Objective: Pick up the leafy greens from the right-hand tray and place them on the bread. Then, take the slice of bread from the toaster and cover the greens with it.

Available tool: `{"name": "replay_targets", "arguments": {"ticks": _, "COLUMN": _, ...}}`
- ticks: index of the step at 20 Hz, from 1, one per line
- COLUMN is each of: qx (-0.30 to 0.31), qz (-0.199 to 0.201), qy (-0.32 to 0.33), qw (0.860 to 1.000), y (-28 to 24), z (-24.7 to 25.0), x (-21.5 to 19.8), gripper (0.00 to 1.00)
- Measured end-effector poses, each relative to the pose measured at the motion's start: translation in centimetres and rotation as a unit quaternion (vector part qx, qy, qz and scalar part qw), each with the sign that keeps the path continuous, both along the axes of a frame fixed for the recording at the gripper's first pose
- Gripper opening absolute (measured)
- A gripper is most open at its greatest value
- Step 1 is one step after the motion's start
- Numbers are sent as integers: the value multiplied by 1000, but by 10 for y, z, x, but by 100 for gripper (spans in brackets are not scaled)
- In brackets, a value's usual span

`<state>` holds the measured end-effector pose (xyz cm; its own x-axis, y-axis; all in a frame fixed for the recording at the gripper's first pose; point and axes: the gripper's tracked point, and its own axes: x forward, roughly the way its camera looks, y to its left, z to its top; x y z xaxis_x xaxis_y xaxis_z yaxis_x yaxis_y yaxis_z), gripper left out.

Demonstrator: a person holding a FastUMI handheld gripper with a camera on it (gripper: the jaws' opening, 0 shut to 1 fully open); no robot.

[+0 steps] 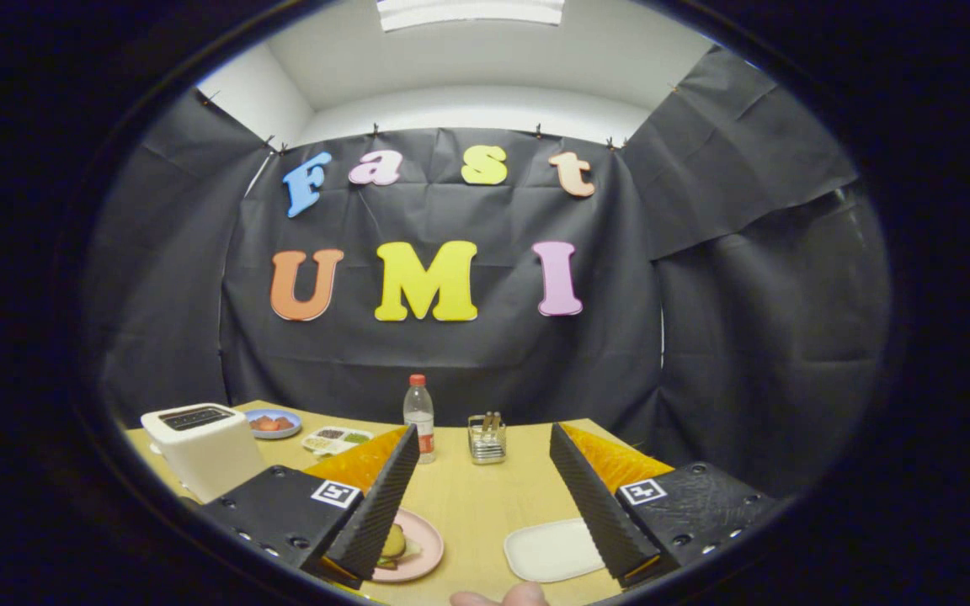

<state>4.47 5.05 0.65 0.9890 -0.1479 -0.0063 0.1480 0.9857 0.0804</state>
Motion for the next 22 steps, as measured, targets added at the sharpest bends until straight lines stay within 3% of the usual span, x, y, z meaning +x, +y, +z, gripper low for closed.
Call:
{"name": "replay_targets", "arguments": {"ticks": 5, "qx": -10, "qz": 7, "qy": -1, "qw": 1000, "y": -2, "z": -7, "x": -23, "gripper": 95}}
{"name": "replay_targets", "arguments": {"ticks": 9, "qx": 24, "qz": 6, "qy": 7, "qw": 1000, "y": -2, "z": -10, "x": -27, "gripper": 95}}
{"name": "replay_targets", "arguments": {"ticks": 22, "qx": 14, "qz": 37, "qy": -6, "qw": 999, "y": 50, "z": 2, "x": -29, "gripper": 95}}
